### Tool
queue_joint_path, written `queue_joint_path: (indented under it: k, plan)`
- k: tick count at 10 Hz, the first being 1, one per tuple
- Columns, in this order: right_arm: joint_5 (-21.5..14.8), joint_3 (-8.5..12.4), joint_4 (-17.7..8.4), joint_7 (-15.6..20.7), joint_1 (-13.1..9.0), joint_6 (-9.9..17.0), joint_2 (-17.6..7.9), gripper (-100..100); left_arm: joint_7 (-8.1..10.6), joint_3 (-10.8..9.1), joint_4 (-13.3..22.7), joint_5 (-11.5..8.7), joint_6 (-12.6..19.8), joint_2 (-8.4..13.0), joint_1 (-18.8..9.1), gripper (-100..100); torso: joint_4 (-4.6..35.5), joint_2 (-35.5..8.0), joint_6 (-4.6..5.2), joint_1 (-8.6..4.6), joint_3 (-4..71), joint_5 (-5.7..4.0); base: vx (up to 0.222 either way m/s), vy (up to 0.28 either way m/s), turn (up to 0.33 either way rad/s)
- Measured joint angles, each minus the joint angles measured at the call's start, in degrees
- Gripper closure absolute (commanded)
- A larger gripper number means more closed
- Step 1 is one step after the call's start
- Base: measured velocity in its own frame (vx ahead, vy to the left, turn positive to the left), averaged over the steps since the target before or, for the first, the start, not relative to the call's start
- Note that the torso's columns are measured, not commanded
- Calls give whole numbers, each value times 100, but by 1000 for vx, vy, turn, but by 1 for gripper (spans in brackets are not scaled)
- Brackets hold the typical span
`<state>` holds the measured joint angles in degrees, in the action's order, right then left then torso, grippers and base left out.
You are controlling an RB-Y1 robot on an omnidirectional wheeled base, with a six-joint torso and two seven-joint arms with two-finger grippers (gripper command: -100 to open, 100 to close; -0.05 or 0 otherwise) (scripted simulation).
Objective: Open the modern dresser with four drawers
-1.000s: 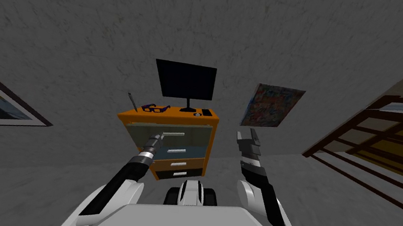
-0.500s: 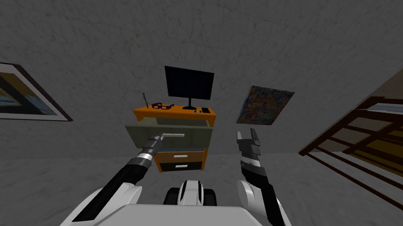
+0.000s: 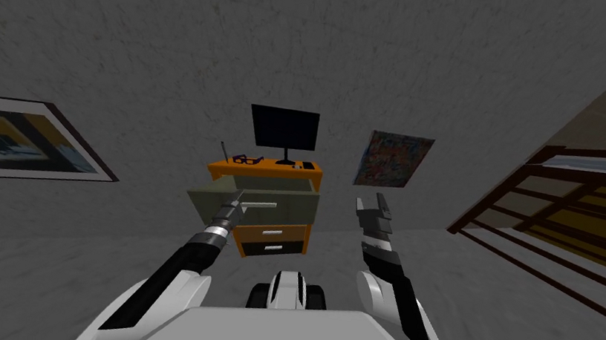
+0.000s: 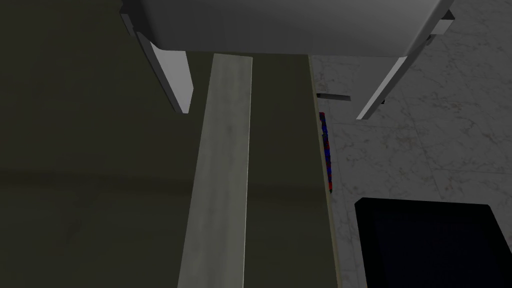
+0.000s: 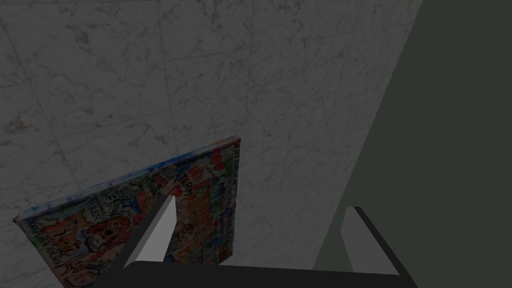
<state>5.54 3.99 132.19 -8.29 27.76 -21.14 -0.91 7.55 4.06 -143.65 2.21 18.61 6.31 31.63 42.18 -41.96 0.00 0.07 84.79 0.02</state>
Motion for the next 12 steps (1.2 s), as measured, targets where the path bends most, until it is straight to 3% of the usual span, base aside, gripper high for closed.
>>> queue_joint_path:
  k: [6, 7, 12]
  plan:
    - [0, 0, 0, 0, -1, 0, 0, 0, 106, -158, -530, -58, 972, 112, -323, -100, 44, -67, -9, -17, -36, -21, -3, -1, -4]
    - [0, 0, 0, 0, -1, 0, 0, 0, 111, -161, -534, -61, 1018, 115, -326, 0, 34, -62, -6, -15, -37, -14, 0, 0, 0]
    - [0, 0, 0, 0, -1, 0, 0, 0, 112, -156, -503, -62, 1040, 115, -307, 0, 13, -35, 0, -9, -22, -4, 0, 0, 0]
